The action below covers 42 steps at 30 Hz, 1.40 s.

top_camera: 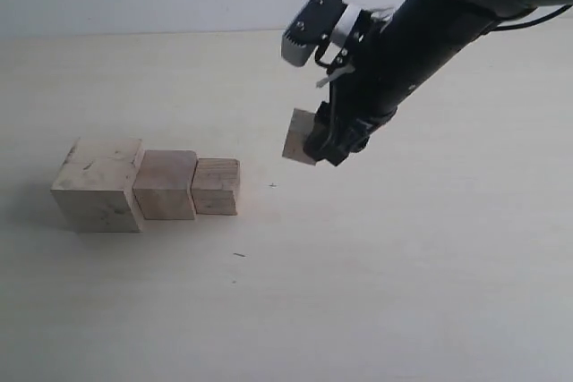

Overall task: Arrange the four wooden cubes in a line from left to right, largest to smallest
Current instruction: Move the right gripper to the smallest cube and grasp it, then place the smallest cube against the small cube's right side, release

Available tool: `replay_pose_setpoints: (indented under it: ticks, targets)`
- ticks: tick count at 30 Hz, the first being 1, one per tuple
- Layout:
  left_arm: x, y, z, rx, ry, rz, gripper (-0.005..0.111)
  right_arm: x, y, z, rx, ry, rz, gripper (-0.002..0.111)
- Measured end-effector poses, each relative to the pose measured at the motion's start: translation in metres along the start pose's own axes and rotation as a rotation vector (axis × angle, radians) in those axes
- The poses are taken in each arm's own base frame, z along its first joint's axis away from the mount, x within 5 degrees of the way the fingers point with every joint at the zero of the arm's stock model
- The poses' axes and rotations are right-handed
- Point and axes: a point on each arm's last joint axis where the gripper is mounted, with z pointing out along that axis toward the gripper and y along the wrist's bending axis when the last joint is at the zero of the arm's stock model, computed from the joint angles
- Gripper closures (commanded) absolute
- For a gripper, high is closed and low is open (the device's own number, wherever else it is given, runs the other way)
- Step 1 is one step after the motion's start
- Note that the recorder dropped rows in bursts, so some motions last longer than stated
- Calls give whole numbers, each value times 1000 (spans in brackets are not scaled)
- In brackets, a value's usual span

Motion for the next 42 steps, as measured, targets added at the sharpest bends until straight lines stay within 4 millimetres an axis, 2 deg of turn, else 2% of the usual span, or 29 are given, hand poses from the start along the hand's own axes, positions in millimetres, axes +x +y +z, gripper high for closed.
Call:
replay_pose_setpoints:
  ticks: [6, 15, 22, 39, 42]
  targets:
    - [0, 0, 0, 0, 0, 0, 107, -7, 18, 45, -13, 41, -110, 108]
    - [0, 0, 0, 0, 0, 0, 107, -2, 24, 80, 1, 92, -167, 108]
    - [0, 0, 0, 0, 0, 0, 107, -9, 30, 90, 52, 57, -210, 108]
    - [0, 0, 0, 0, 0, 0, 107, -19, 28, 105, 57, 49, -223, 108]
    - [0, 0, 0, 0, 0, 0, 107, -19, 28, 105, 57, 49, -223, 100]
